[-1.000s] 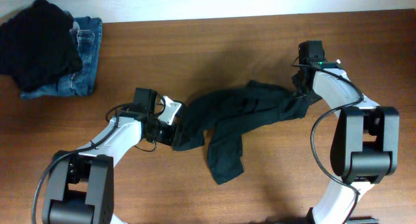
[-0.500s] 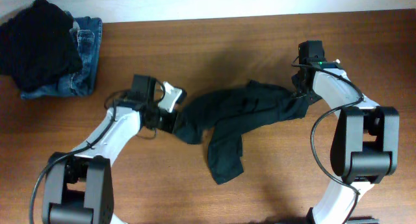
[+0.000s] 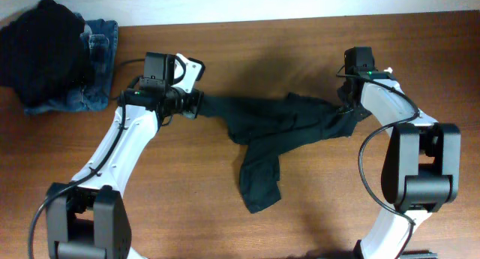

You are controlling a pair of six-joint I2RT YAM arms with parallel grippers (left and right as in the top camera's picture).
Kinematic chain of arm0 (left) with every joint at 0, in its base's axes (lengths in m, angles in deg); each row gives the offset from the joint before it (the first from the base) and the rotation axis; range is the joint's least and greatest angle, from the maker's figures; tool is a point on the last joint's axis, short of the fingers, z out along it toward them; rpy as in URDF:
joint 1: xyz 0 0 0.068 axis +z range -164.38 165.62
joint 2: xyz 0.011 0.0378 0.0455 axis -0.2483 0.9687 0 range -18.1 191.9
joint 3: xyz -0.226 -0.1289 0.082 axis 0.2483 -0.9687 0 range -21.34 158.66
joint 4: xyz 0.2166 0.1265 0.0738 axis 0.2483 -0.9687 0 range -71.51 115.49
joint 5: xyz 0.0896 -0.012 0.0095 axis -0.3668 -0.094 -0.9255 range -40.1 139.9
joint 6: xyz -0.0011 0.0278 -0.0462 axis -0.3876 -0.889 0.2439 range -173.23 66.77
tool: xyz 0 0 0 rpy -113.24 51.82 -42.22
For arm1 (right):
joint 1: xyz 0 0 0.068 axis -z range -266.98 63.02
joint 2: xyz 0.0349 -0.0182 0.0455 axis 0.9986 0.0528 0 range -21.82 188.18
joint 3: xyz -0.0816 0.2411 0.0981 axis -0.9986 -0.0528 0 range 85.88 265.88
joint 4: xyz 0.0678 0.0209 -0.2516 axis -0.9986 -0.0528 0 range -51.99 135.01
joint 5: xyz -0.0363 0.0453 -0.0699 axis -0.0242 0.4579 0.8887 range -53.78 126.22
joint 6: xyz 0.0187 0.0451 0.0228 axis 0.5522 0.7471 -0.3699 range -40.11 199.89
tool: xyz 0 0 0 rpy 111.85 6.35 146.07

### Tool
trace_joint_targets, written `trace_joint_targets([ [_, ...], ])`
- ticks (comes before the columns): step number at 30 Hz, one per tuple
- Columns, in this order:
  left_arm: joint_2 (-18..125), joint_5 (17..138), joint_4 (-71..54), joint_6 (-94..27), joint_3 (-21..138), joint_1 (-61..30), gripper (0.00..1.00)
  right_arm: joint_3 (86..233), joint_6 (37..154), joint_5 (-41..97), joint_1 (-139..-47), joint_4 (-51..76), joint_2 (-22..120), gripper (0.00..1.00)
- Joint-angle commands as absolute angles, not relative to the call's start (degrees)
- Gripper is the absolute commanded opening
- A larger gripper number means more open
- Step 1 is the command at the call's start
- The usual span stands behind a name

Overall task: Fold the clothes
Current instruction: 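Pull the hoodie's left edge up-left with the left gripper to stretch it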

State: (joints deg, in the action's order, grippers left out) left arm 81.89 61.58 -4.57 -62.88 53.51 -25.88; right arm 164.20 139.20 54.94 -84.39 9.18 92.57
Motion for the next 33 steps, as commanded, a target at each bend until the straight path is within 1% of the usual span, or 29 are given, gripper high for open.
trace_joint_targets([
  [1,82.2,48.5,-1.7,-63.2,54.6,-25.8,0.01,164.8,138.6,56.4,-84.3,9.3,92.9,0.09],
  [9,82.2,35.5,7.5,-63.2,54.6,-25.7,0.01,164.8,138.6,56.4,-84.3,9.3,92.9,0.09],
  [12,82.2,32.6,11.2,-63.2,54.6,-25.6,0.01,164.8,138.6,56.4,-84.3,9.3,92.9,0.09],
  [23,84.6,32.1,19.8,-63.2,54.6,-22.0,0.01,164.8,138.6,56.4,-84.3,9.3,92.9,0.09],
  [30,91.1,32.1,27.3,-63.2,54.6,-20.1,0.01,164.8,138.6,56.4,-84.3,9.3,92.9,0.09],
  [32,93.1,32.1,28.9,-63.2,54.6,-20.0,0.02,164.8,138.6,56.4,-84.3,9.3,92.9,0.09],
  [33,94.0,32.1,29.5,-63.2,54.6,-20.0,0.05,164.8,138.6,56.4,-84.3,9.3,92.9,0.09],
])
